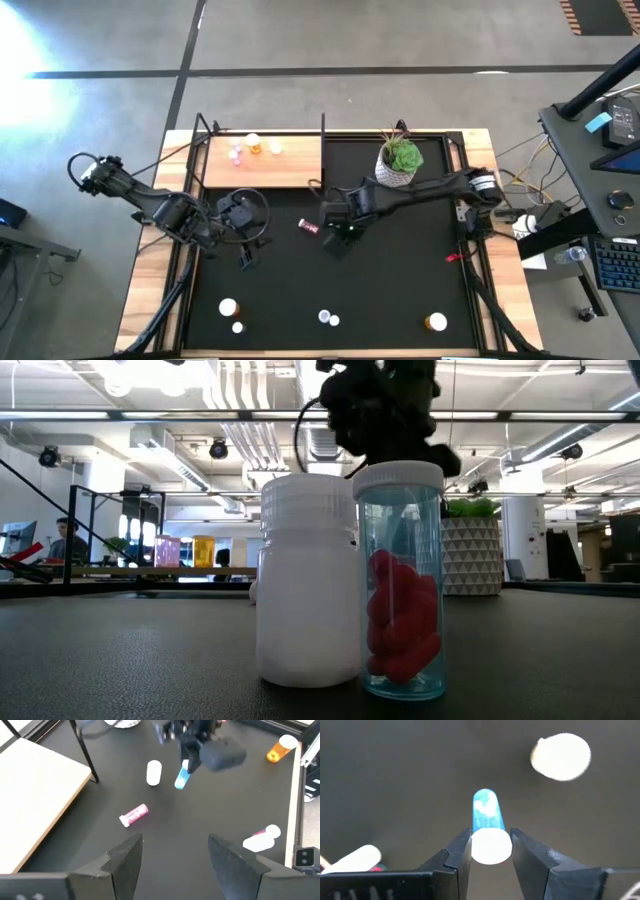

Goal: Pick and place medicine bottles onto shelf by color
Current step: Move the bottom right blue pill bottle to the center of the table

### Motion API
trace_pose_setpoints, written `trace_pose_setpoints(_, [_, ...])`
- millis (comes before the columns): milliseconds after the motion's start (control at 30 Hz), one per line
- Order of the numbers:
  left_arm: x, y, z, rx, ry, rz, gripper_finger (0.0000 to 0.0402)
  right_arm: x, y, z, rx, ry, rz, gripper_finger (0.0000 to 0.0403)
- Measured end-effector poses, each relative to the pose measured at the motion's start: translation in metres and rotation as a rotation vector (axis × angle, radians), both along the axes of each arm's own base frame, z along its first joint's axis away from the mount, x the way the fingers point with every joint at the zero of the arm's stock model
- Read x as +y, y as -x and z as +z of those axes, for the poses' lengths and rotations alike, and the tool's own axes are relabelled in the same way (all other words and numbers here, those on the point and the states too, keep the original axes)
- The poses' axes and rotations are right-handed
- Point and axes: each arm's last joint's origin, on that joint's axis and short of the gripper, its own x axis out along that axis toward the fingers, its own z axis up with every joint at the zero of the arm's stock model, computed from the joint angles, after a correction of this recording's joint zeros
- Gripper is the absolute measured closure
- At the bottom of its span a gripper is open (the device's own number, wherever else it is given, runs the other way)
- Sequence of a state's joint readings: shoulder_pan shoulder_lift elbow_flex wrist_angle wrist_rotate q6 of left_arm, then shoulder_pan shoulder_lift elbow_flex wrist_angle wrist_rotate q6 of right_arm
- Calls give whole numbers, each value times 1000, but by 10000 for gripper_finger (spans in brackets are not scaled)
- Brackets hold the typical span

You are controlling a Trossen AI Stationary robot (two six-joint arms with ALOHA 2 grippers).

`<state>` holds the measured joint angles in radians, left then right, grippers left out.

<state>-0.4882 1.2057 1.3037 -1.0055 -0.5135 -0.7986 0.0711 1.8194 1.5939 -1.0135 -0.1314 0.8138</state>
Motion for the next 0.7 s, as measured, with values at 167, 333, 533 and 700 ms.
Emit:
trace_pose_setpoints(167, [2, 2, 0, 7, -1, 8, 191, -3, -20, -13, 42, 15, 50, 287])
trace_pose_setpoints(333, [3, 3, -1, 25, -10, 10, 191, -5, -37, -20, 104, 28, 96, 287])
trace_pose_setpoints(533, [3, 4, -2, 42, -17, 9, 191, -6, -54, -30, 197, 81, 153, 287])
trace_pose_setpoints(700, [3, 5, -3, 52, -18, 6, 191, -6, -63, -31, 211, 106, 184, 287])
